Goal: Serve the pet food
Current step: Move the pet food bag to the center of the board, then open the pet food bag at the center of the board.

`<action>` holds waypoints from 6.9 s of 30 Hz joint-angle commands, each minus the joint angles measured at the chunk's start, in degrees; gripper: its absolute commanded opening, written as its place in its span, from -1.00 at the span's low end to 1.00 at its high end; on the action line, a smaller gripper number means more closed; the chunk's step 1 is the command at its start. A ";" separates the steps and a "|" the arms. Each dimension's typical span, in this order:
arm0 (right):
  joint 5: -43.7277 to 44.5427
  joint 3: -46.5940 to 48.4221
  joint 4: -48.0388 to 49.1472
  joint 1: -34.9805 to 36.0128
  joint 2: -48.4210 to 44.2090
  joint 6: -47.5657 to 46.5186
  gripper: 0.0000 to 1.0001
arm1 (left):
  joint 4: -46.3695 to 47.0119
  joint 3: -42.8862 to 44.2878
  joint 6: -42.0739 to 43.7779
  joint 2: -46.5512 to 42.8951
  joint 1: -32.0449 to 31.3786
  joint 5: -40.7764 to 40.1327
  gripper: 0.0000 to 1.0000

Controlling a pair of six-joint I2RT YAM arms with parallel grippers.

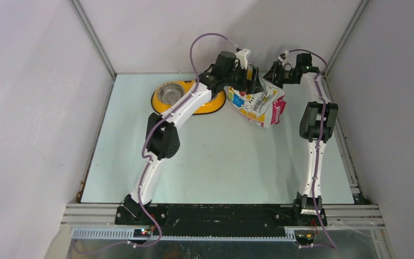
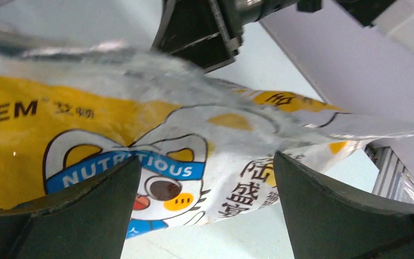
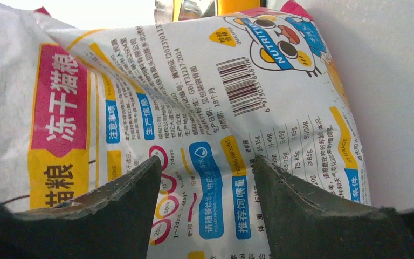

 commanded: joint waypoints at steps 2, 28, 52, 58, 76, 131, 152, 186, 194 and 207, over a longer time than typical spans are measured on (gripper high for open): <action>10.60 -2.55 -8.08 4.41 8.27 6.25 0.37 | 7.66 1.66 -0.21 0.53 -0.92 4.90 1.00; 3.18 -3.09 -6.95 2.72 11.38 9.25 0.38 | 13.16 -42.54 8.36 -19.89 5.38 13.67 1.00; 4.33 -3.72 -27.80 4.46 10.90 -11.65 0.28 | 17.02 -21.55 1.23 -1.88 -1.73 6.12 0.95; 4.32 -10.11 -35.87 6.42 9.12 -22.87 0.20 | 16.89 -17.00 -0.69 0.40 -4.66 5.85 0.95; 8.85 -39.99 -35.96 8.61 -6.40 -35.21 0.18 | 12.60 -18.12 -1.59 -5.06 -13.98 3.52 0.98; 22.13 -3.76 -41.67 8.11 -23.63 -29.56 0.43 | 4.26 -54.26 10.28 -66.64 20.31 17.12 0.99; 38.00 -12.83 -33.94 23.06 -58.62 -41.47 0.99 | -8.03 -63.68 23.56 -73.53 25.49 4.12 1.00; 43.20 -11.06 -12.76 38.28 -44.12 -22.73 0.77 | -6.63 -54.03 25.40 -61.94 25.26 16.69 0.99; 52.99 -14.86 -13.47 44.51 -45.00 -24.42 0.71 | 2.68 -61.90 21.11 -64.15 25.17 15.55 1.00; 51.67 -18.67 -11.74 41.16 -49.35 -23.38 0.67 | 4.93 -64.81 21.82 -65.34 22.60 15.25 0.99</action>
